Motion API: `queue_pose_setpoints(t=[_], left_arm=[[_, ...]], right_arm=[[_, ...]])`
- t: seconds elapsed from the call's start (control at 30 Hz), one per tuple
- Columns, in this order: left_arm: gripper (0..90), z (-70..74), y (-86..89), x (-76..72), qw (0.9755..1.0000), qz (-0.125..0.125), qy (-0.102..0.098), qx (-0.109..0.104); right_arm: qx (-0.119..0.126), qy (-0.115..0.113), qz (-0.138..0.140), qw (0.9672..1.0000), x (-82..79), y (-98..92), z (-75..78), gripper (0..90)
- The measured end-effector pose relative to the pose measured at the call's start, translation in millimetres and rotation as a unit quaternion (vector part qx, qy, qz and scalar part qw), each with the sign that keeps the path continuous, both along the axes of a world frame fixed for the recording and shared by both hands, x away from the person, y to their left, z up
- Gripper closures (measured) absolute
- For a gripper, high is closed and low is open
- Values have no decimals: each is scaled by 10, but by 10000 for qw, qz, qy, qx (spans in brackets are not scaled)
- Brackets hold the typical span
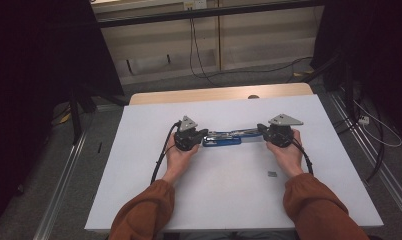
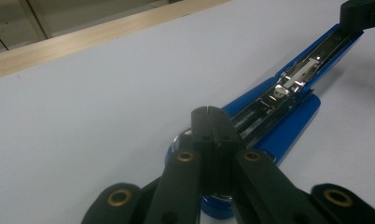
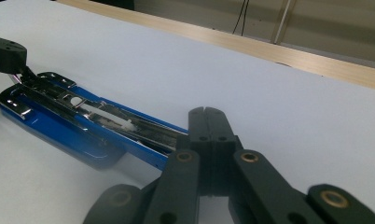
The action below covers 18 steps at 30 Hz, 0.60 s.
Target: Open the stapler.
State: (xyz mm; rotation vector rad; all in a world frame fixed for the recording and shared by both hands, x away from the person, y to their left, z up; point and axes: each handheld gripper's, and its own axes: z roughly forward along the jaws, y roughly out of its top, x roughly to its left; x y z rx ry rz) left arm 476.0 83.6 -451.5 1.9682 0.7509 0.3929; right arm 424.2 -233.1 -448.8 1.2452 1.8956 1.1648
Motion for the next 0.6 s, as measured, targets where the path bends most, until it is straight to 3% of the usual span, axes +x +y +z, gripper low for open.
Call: queue_pose_setpoints(t=[0.6], left_arm=[[869,37,-32,-30,9999,56,-107,-54]], right_arm=[[138,61,133,9998,19,13,-37,855]])
